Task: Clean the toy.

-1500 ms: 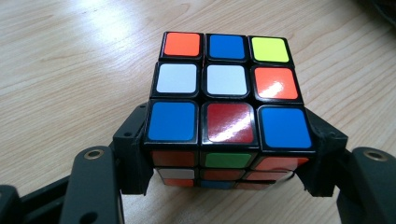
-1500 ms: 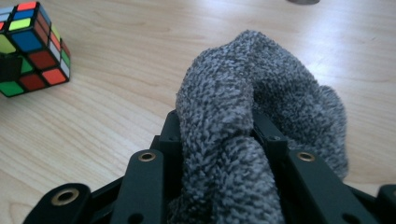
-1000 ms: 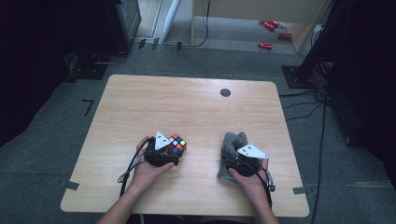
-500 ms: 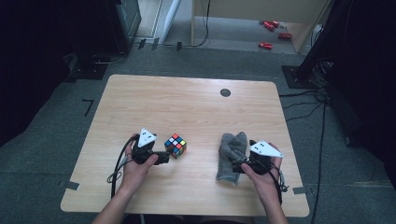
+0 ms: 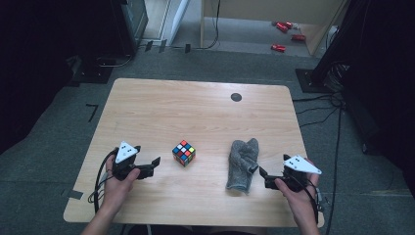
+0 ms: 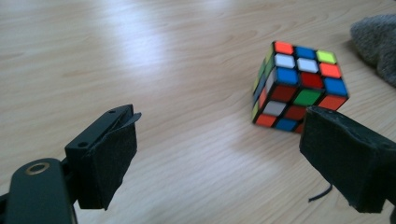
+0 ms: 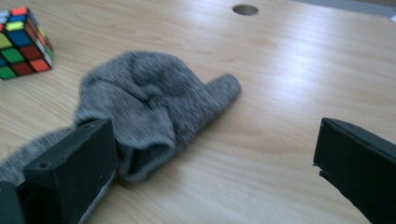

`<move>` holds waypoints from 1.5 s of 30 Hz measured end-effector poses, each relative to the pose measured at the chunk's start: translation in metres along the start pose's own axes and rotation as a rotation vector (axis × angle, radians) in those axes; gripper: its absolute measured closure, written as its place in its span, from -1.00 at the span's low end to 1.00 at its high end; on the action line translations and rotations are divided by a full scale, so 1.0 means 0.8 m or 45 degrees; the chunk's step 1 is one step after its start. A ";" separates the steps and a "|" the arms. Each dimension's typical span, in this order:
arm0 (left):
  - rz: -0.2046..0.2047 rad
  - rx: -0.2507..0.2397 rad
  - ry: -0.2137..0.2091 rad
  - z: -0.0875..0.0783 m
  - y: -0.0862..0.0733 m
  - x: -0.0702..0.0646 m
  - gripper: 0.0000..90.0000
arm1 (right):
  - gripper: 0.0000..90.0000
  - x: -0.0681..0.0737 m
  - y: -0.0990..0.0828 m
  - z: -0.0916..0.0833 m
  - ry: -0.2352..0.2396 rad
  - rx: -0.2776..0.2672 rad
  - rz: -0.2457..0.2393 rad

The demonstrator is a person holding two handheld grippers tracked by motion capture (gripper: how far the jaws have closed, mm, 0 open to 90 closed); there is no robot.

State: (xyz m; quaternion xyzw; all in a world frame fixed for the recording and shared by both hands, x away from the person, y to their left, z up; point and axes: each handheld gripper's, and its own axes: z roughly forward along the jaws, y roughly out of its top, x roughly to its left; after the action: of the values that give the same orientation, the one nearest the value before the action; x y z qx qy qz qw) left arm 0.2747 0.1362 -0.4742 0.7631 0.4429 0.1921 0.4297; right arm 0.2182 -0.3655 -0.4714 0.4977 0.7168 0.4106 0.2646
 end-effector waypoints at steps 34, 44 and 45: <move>-0.110 0.159 0.177 -0.061 -0.092 0.080 -0.71 | -1.00 -0.058 -0.090 -0.030 -0.172 0.228 0.111; -0.036 0.232 0.222 -0.054 -0.094 0.070 -0.70 | -1.00 -0.058 -0.094 -0.025 -0.180 0.280 0.110; -0.026 0.238 0.227 -0.053 -0.094 0.069 -0.70 | -1.00 -0.059 -0.094 -0.025 -0.168 0.287 0.127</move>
State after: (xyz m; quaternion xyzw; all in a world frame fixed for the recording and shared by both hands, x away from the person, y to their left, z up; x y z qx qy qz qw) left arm 0.2372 0.2212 -0.5174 0.7750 0.5032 0.2127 0.3177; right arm 0.1824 -0.4288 -0.5268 0.5851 0.7137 0.3066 0.2329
